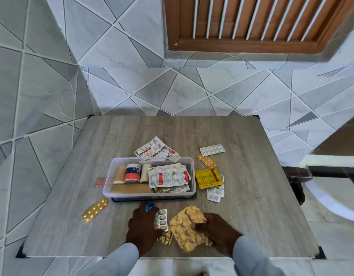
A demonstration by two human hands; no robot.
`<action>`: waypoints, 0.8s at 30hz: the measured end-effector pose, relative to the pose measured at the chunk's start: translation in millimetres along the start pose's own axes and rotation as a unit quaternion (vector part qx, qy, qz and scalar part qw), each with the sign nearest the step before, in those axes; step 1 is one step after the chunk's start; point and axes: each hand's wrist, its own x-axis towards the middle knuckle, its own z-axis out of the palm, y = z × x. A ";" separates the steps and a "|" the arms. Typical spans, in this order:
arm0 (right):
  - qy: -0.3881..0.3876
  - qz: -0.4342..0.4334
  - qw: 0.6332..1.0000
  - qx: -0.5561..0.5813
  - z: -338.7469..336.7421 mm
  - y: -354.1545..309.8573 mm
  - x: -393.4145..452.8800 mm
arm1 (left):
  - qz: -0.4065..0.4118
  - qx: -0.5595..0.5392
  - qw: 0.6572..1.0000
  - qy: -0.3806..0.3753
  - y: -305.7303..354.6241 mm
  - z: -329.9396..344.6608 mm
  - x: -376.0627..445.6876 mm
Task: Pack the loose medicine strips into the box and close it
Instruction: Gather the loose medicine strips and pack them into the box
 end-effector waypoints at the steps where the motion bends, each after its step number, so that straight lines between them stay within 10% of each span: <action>1: 0.002 0.018 1.000 0.013 11.4 6.6 -0.4 | 0.009 -0.019 1.000 0.000 -3.8 -0.3 0.5; 14: 0.127 0.000 0.987 0.093 114.9 20.0 -14.3 | 0.042 -0.237 0.971 0.001 -44.1 -9.5 -10.4; 24: 0.111 0.013 0.992 0.061 124.7 10.7 -5.7 | -0.130 -0.343 0.930 0.035 -36.2 -25.0 -1.3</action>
